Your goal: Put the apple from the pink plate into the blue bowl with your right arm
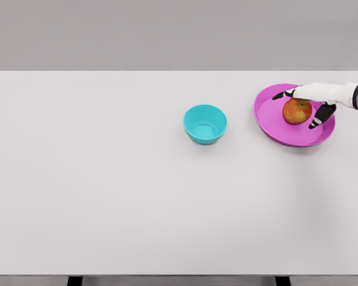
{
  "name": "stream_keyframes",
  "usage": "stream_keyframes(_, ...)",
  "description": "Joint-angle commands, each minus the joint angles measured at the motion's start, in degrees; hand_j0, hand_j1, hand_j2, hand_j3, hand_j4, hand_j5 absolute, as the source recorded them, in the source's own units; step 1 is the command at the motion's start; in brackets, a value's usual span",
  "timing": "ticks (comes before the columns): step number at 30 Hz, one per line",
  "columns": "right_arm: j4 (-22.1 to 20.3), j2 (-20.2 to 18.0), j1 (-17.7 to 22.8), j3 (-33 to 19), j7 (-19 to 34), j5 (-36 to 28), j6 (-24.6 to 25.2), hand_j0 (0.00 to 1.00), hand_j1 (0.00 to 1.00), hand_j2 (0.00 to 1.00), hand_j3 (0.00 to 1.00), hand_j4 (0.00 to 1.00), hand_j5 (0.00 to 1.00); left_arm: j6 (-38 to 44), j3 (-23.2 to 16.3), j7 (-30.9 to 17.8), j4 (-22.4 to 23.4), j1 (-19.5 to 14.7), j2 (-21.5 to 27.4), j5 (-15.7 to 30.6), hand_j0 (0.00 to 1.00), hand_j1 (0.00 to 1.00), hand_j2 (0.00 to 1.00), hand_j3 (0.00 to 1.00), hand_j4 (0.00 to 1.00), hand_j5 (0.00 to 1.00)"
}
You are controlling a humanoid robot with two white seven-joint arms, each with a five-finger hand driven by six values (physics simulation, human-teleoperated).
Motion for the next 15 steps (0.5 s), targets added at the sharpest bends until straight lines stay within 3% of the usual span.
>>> stream_keyframes(1, 0.1, 0.3, 0.0, 1.0, 0.0, -0.3, 0.2, 0.76, 0.76, 0.76, 0.76, 0.76, 0.76, 0.0, 0.0, 0.0, 0.0, 0.0, 0.0, 0.0, 1.0, 1.0, 1.0, 1.0, 1.0, 1.0)
stream_keyframes(4, 0.6, 0.3, 0.0, 1.0, 0.0, -0.2, 0.2, 0.73, 0.73, 0.73, 0.73, 0.73, 0.73, 0.0, 0.0, 0.0, 0.0, 0.0, 0.0, 0.0, 1.0, 1.0, 1.0, 1.0, 1.0, 1.0)
stream_keyframes(5, 0.6, 0.3, 0.0, 1.1, 0.0, -0.2, 0.2, 0.65, 0.65, 0.65, 0.65, 0.65, 0.65, 0.0, 0.0, 0.0, 0.0, 0.0, 0.0, 0.0, 1.0, 1.0, 1.0, 1.0, 1.0, 1.0)
stream_keyframes(7, 0.6, 0.3, -0.1, 1.7, 0.0, -0.2, 0.2, 0.64, 0.64, 0.64, 0.64, 0.64, 0.64, 0.0, 0.0, 0.0, 0.0, 0.0, 0.0, 0.0, 1.0, 1.0, 1.0, 1.0, 1.0, 1.0)
stream_keyframes(8, 0.6, 0.3, -0.1, 1.7, 0.0, -0.2, 0.2, 0.56, 0.56, 0.56, 0.56, 0.56, 0.56, 0.0, 0.0, 0.0, 0.0, 0.0, 0.0, 0.1, 1.0, 1.0, 1.0, 1.0, 1.0, 1.0)
stream_keyframes(15, 0.6, 0.3, -0.6, 1.7, 0.0, -0.2, 0.1, 0.53, 0.53, 0.53, 0.53, 0.53, 0.53, 0.0, 0.0, 0.0, 0.0, 0.0, 0.0, 0.0, 1.0, 1.0, 1.0, 1.0, 1.0, 1.0)
